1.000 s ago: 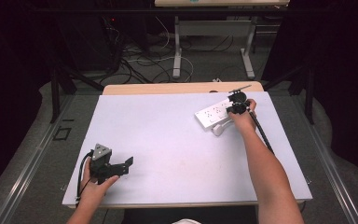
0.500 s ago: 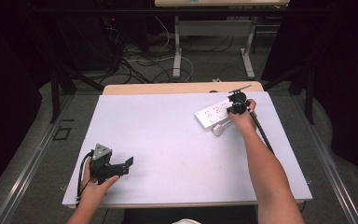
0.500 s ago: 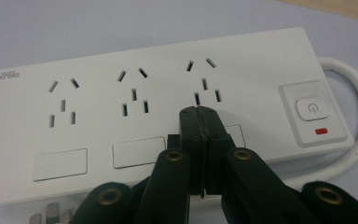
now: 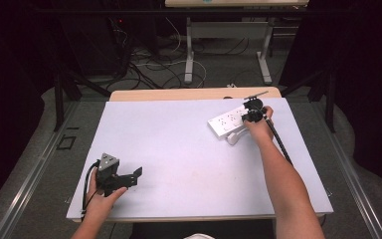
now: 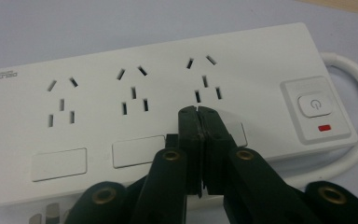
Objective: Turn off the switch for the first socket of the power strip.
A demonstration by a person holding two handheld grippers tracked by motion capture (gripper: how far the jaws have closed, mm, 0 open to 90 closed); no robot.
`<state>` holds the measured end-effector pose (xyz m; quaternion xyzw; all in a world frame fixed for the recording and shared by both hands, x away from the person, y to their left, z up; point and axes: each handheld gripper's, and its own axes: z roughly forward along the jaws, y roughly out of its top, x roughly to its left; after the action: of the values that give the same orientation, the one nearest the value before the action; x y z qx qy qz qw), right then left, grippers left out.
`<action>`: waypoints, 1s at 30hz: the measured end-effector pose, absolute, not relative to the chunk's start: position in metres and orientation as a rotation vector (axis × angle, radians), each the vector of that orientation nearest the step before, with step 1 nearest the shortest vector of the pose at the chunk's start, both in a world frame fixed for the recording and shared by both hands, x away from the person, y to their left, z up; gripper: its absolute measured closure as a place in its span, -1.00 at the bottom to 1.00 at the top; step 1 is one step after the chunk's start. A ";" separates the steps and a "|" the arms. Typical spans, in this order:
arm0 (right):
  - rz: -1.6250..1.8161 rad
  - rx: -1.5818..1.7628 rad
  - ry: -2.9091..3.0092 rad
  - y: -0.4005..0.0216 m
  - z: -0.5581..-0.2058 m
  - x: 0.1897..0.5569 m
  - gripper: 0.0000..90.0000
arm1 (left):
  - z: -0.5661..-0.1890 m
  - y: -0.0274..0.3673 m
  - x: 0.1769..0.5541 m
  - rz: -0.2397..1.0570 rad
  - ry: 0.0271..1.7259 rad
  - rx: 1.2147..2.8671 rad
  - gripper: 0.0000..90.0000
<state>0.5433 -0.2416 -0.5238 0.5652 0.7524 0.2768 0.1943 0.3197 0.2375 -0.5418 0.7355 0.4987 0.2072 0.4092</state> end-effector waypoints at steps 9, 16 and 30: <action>0.815 1.637 2.101 -0.243 -0.521 0.541 0.71 | -0.541 0.237 0.320 0.524 1.251 1.853 -0.87; 0.834 1.620 2.128 -0.245 -0.520 0.535 0.53 | -0.541 0.237 0.320 0.522 1.250 1.850 -0.87; 0.815 1.479 2.181 -0.238 -0.501 0.514 0.17 | -0.541 0.236 0.320 0.522 1.245 1.853 -0.87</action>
<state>0.5141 -0.2377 -0.5011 0.5264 0.7763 0.2900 0.1903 0.3202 0.2355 -0.5413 0.7366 0.4949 0.2076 0.4117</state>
